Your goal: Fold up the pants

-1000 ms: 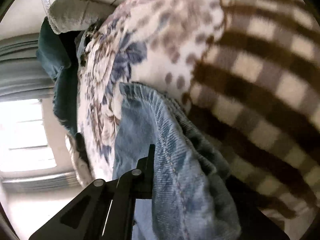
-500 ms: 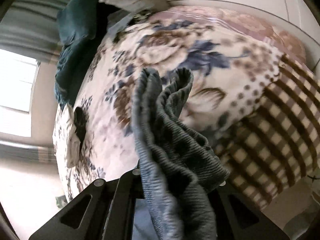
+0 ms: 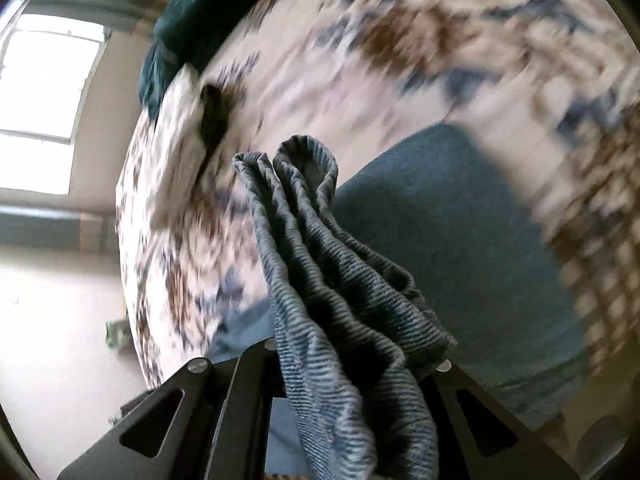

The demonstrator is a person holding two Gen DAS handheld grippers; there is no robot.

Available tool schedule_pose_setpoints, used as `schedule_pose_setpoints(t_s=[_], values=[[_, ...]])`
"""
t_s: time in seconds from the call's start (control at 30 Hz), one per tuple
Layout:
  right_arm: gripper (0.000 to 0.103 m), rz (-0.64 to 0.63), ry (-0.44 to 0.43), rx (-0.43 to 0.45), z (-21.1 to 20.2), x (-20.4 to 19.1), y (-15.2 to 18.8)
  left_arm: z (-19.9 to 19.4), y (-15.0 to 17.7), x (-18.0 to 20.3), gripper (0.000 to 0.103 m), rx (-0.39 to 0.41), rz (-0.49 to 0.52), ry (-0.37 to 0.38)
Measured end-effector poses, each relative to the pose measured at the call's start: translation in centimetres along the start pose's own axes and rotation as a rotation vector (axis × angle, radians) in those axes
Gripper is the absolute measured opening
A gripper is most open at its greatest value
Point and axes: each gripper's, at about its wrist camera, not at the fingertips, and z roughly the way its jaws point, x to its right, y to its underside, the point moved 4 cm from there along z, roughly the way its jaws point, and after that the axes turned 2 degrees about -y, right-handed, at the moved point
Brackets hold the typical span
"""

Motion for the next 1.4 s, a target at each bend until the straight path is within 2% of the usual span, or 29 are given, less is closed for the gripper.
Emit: schedule_pose_setpoints(t_s=[0.13, 0.27, 0.37, 0.4, 0.43, 0.47, 0.5, 0.6, 0.67, 0.73, 0.8, 0.83, 0.9, 0.97, 1.03, 1.1, 1.2, 1.23, 1.3, 1.4], values=[[0.007, -0.080, 0.000, -0.071, 4.6, -3.1, 5.1, 2.1, -0.2, -4.1, 0.103, -0.027, -0.063, -0.013], [0.008, -0.245, 0.040, -0.172, 9.5, -6.1, 10.4, 3.6, 0.4, -7.7, 0.103, -0.049, -0.123, 0.008], [0.021, -0.317, 0.129, -0.269, 12.4, -6.5, 13.4, 4.6, 0.7, -10.3, 0.103, -0.069, -0.185, 0.053], [0.035, -0.338, 0.140, -0.298, 12.7, -6.7, 14.0, 4.6, 0.9, -10.9, 0.103, -0.075, -0.208, 0.073], [0.054, -0.350, 0.132, -0.323, 12.7, -6.9, 14.2, 4.5, 1.0, -11.2, 0.103, -0.078, -0.224, 0.092], [0.064, -0.358, 0.101, -0.359, 12.3, -7.4, 14.6, 4.5, 1.0, -11.8, 0.103, -0.078, -0.246, 0.123], [0.074, -0.359, 0.070, -0.381, 11.6, -7.9, 14.6, 4.3, 0.9, -12.1, 0.103, -0.074, -0.263, 0.152], [0.075, -0.369, -0.012, -0.403, 8.1, -9.0, 14.0, 3.3, 0.4, -12.0, 0.103, -0.057, -0.295, 0.276], [0.075, -0.367, -0.005, -0.383, 5.7, -8.8, 13.1, 2.4, -0.2, -10.8, 0.103, -0.051, -0.289, 0.352], [0.075, -0.344, 0.047, -0.364, 3.9, -7.2, 11.3, 1.7, -0.7, -8.8, 0.103, -0.054, -0.258, 0.428], [0.075, -0.307, 0.159, -0.331, 2.1, -4.2, 9.1, 1.2, -1.2, -6.3, 0.103, -0.060, -0.220, 0.490], [0.075, -0.294, 0.185, -0.323, 1.9, -3.2, 8.5, 1.0, -1.5, -4.5, 0.103, -0.065, -0.191, 0.536], [0.075, -0.228, 0.268, -0.300, 1.0, 0.2, 6.5, 0.8, -1.9, -2.1, 0.101, -0.056, -0.150, 0.562], [0.075, -0.173, 0.291, -0.284, 0.3, 2.6, 5.2, 0.4, -2.1, 0.3, 0.089, -0.031, -0.093, 0.567], [0.075, -0.138, 0.307, -0.276, -0.3, 4.5, 4.3, 0.2, -2.0, 2.5, 0.051, -0.010, -0.040, 0.572], [0.075, -0.146, 0.319, -0.271, -0.6, 5.1, 3.8, 0.8, -2.0, 3.7, 0.038, -0.027, -0.002, 0.550], [0.075, -0.142, 0.323, -0.276, -0.6, 5.9, 4.0, 1.0, -1.7, 3.8, 0.016, 0.003, 0.001, 0.506], [0.075, -0.138, 0.326, -0.277, -0.7, 6.0, 4.1, 0.9, -1.6, 3.4, 0.010, 0.004, -0.017, 0.521], [0.075, -0.133, 0.311, -0.288, -0.6, 6.2, 4.4, 0.0, -1.1, 2.1, 0.008, 0.010, -0.068, 0.566], [0.075, -0.149, 0.307, -0.292, -0.4, 5.8, 5.1, -1.1, -0.3, 1.0, 0.007, -0.005, -0.095, 0.592]])
